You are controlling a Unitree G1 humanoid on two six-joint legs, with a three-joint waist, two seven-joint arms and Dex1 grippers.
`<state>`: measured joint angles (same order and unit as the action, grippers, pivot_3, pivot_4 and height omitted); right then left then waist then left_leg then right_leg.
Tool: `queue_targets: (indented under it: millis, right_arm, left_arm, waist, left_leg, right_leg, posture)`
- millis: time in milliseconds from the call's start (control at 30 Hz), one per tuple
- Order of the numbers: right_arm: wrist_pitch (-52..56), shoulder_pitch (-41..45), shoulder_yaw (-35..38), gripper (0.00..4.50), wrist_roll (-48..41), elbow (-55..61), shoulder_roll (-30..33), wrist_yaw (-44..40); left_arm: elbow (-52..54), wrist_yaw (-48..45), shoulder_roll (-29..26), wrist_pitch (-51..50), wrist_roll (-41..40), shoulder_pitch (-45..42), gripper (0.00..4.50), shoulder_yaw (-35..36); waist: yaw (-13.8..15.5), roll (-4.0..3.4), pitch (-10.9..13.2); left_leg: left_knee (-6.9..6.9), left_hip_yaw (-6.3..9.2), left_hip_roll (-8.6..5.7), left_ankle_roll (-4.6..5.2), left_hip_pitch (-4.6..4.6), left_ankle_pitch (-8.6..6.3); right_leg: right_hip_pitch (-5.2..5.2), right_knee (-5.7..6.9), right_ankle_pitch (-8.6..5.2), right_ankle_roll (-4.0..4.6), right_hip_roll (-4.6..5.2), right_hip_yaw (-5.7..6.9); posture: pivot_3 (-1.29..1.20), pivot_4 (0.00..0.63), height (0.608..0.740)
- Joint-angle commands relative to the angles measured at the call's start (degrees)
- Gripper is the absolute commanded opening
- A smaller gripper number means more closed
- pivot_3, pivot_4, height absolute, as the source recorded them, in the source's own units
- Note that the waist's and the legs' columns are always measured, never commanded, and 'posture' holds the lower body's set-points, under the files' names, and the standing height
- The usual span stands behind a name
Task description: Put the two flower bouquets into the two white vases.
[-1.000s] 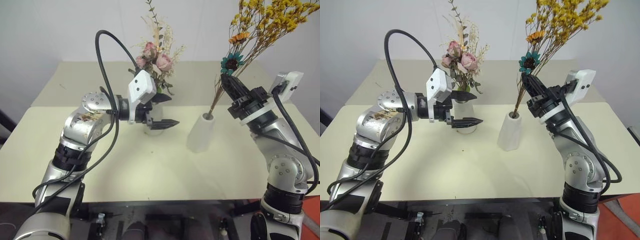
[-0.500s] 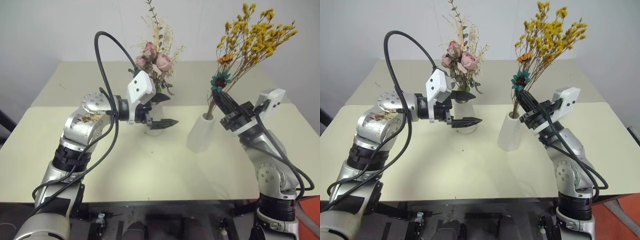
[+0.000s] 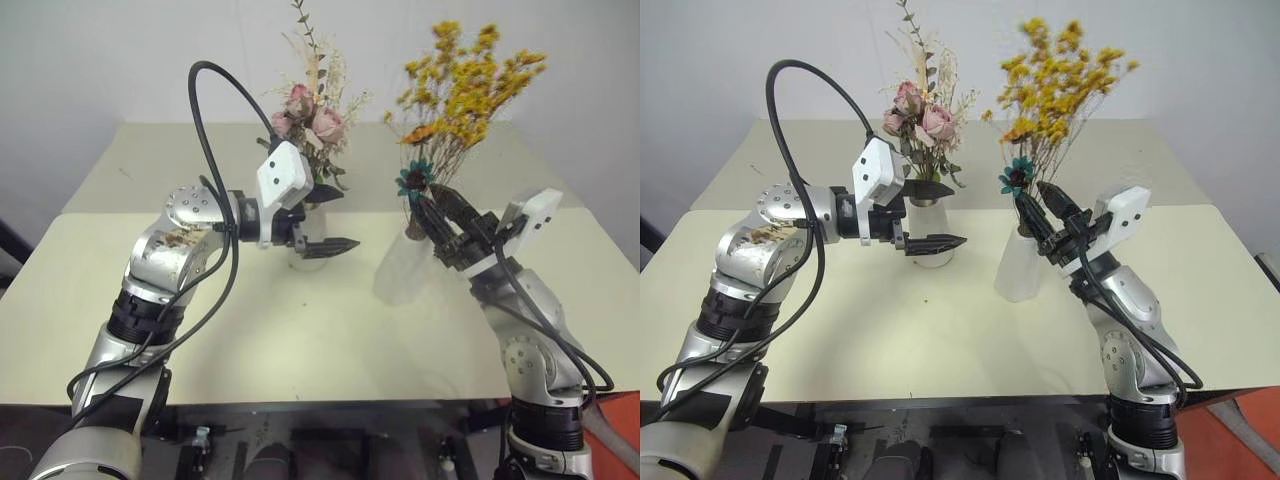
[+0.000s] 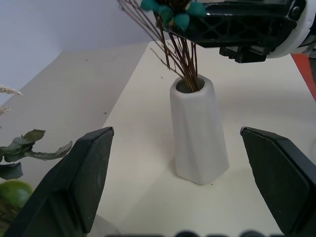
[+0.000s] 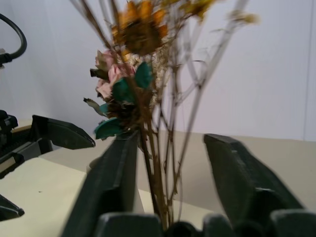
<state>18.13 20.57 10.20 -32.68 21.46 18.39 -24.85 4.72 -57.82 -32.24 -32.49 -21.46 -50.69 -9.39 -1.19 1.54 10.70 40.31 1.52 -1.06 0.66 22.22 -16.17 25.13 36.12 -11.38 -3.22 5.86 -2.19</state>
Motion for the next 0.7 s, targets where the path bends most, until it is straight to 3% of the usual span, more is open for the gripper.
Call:
queue_targets:
  millis: [33,100,467,700]
  right_arm:
    - [0.4,-0.6,0.7,3.89,-0.4,4.1,1.2,0.7]
    - [1.5,-1.3,1.1,4.45,-0.3,4.7,1.6,2.0]
    - [2.5,-4.7,6.0,4.45,-0.7,5.7,4.6,5.0]
    - [3.6,-12.9,11.6,4.45,-6.3,10.4,11.6,-2.8]
  left_arm:
    - [1.0,-0.1,0.1,1.7,0.0,-0.1,4.5,1.3]
    - [0.8,-0.1,0.2,1.7,0.1,-0.2,4.5,1.2]
    - [1.1,0.1,0.4,1.0,0.1,-0.4,4.5,1.1]
    - [2.3,-0.2,0.3,0.6,-1.0,0.3,4.5,2.3]
  waist:
    - [0.0,0.0,0.0]
    - [0.0,0.0,0.0]
    - [0.1,0.0,0.0]
    - [0.3,0.0,0.0]
  left_leg:
    - [0.0,0.0,0.0,0.0,0.0,0.0]
    - [0.0,0.0,0.0,0.0,0.0,0.0]
    - [0.0,-0.02,0.0,0.0,-0.01,0.0]
    - [-0.01,-0.02,0.01,0.01,0.01,0.0]
  right_leg:
    - [0.0,0.0,0.0,0.0,0.0,0.0]
    - [0.0,-0.01,0.0,0.0,-0.01,0.0]
    - [-0.01,0.0,0.0,0.0,-0.01,-0.01]
    - [-0.04,-0.05,0.0,0.0,-0.02,0.0]
  posture:
    - [0.0,0.15,0.74]
    - [0.0,0.15,0.74]
    - [0.0,0.15,0.74]
    - [0.0,0.15,0.74]
